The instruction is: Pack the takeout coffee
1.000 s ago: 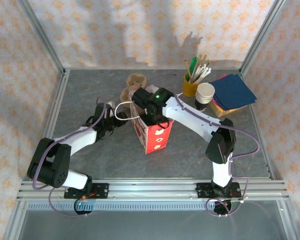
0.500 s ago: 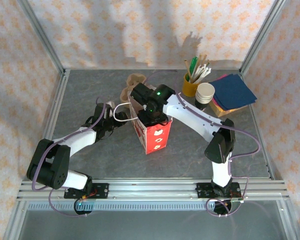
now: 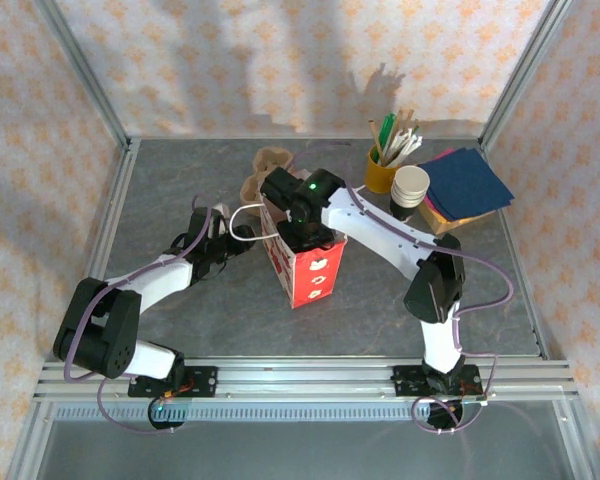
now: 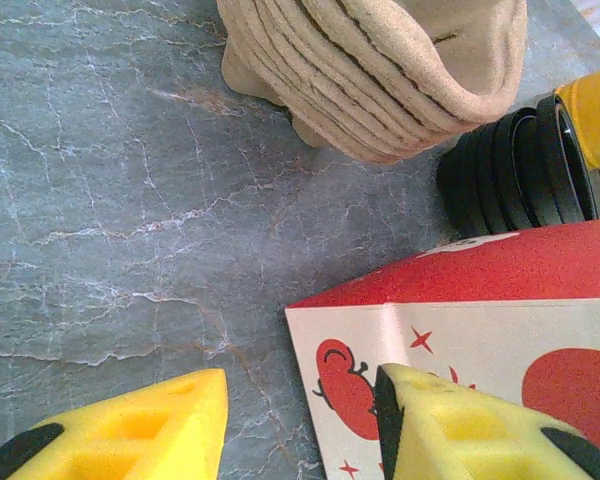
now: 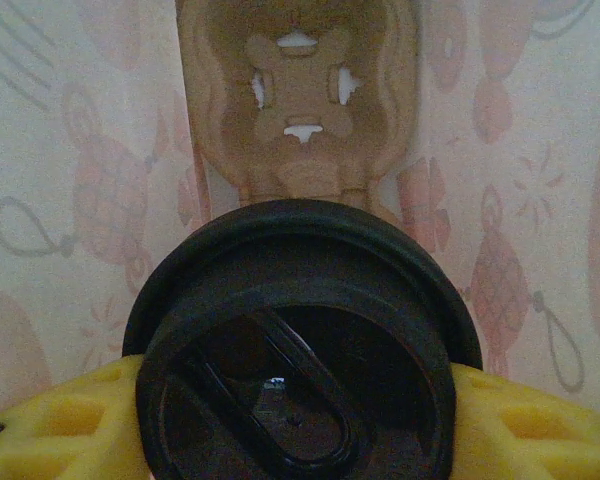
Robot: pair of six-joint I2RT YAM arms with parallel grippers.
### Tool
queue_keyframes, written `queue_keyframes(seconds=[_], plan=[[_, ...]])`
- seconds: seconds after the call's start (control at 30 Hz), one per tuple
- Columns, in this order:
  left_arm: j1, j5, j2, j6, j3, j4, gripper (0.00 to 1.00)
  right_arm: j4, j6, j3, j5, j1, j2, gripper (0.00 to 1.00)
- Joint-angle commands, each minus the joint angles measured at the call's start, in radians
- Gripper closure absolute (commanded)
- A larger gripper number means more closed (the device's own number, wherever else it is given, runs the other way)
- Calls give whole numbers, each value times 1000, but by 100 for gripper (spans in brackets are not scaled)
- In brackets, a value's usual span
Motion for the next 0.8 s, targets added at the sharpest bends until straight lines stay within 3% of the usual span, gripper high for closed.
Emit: queue_keyframes(seconds=[0.0, 0.77], plan=[[-11, -21, -26, 25, -10, 20, 55, -20, -11, 14, 28, -4, 8, 60], [-11, -24, -26, 27, -3, 14, 55, 15, -18, -45, -7, -4, 3, 60]])
